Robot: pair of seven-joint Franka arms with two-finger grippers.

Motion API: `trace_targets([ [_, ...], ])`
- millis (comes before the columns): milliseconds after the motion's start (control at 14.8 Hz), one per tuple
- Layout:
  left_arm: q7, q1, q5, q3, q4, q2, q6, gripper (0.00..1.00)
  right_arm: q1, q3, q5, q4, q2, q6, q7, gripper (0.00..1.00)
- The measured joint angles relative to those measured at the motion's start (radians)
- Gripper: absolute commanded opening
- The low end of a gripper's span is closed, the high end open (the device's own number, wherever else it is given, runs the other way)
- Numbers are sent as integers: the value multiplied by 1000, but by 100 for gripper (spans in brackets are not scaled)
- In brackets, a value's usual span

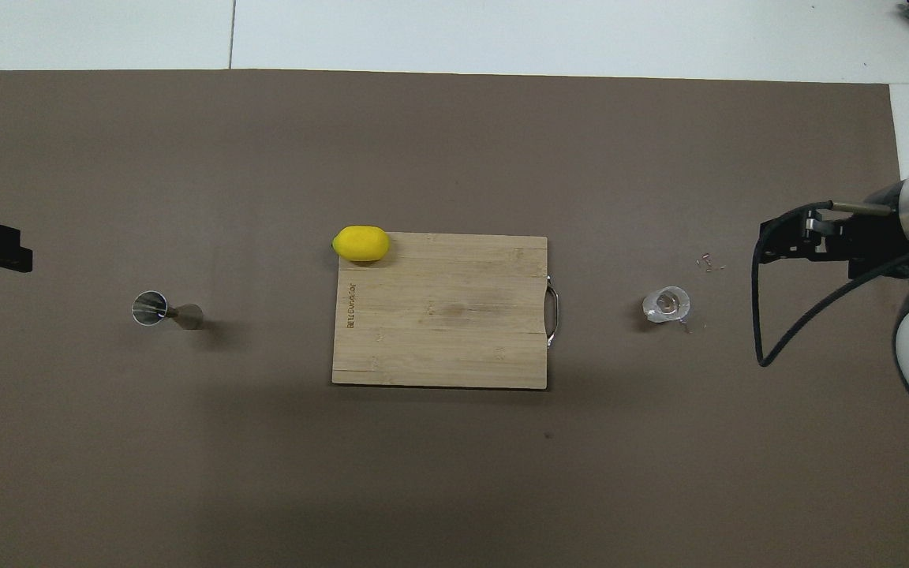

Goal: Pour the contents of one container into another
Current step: 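Move the left gripper toward the small steel cup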

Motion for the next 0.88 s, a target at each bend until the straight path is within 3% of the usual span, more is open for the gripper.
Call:
trace_targets([
  [540,0,0,0,-2,-8,-1,36,100,0,0,0,0,0,0,0,100],
  [878,0,0,0,-3,-132,-15,303,100,0,0,0,0,0,0,0,100],
])
